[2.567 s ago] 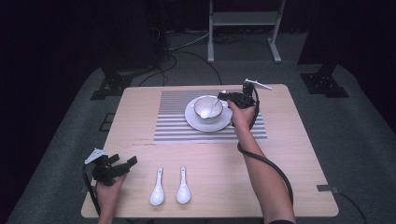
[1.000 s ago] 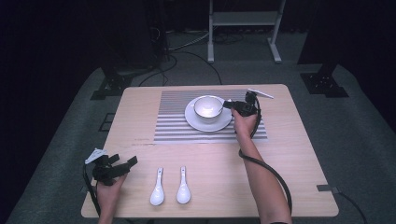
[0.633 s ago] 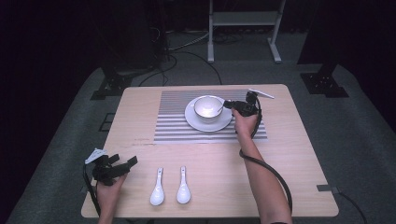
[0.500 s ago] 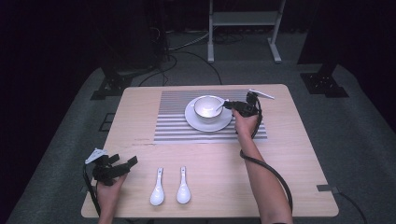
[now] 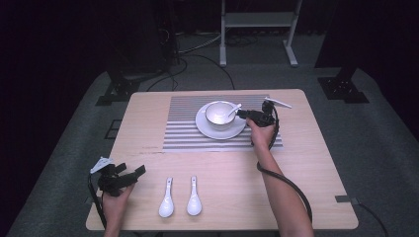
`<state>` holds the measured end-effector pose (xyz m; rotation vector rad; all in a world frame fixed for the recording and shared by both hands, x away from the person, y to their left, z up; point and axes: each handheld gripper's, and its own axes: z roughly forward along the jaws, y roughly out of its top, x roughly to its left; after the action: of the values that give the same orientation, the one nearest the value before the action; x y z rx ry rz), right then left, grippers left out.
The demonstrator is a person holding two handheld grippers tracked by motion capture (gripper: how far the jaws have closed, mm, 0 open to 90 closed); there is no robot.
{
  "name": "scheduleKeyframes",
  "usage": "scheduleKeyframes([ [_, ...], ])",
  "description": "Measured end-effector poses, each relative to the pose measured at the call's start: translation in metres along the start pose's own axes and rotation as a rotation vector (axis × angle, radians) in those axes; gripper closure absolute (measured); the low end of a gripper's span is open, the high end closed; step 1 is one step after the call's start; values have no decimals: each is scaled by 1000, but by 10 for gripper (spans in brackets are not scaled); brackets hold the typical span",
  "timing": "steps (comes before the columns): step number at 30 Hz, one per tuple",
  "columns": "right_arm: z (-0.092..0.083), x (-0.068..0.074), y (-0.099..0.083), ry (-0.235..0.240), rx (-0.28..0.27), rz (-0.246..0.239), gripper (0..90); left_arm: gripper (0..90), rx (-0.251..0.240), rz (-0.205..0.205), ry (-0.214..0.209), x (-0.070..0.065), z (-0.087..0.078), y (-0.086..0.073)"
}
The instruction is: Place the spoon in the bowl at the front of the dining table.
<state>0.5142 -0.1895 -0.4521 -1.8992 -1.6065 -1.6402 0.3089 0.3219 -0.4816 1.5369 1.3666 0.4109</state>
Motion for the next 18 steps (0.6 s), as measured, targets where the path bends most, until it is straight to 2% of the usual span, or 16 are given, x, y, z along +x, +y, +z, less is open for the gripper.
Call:
scheduleKeyframes([
  [9, -7, -7, -6, 50, 9, 0, 562, 5, 2, 1, 2, 0, 0, 0],
  [18, -17, -9, -12, 80, 27, -22, 513, 5, 3, 2, 4, 0, 0, 0],
])
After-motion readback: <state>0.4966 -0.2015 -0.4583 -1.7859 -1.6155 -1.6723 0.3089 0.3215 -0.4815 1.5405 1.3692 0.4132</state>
